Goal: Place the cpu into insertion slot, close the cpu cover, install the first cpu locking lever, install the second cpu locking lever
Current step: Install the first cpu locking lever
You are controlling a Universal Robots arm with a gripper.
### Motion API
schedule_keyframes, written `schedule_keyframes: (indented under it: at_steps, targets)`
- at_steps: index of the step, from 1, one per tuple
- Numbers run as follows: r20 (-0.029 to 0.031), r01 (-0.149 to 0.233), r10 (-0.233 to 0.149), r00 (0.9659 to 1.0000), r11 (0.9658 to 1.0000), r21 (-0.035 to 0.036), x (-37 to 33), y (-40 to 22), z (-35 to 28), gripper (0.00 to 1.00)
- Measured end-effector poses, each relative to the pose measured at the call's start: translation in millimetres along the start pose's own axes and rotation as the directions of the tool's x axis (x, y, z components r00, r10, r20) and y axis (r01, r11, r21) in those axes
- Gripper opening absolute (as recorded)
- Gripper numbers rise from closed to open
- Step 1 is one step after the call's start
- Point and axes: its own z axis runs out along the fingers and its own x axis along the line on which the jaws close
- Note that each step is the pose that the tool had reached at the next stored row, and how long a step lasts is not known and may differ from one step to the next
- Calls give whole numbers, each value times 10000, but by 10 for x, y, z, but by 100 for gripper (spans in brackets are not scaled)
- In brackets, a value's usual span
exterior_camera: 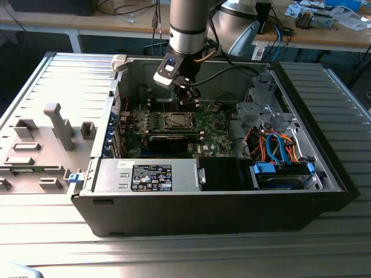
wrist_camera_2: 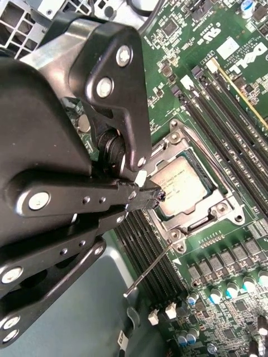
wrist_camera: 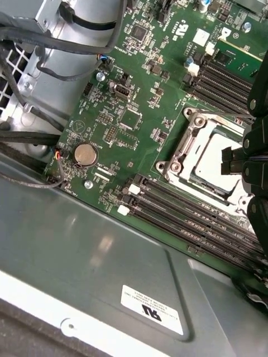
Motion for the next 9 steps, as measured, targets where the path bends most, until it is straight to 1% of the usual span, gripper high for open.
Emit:
schedule_keyframes:
  at_steps: [9]
  targets:
    - [2, 314, -314, 9995, 9995, 4, 0, 0, 0, 11]
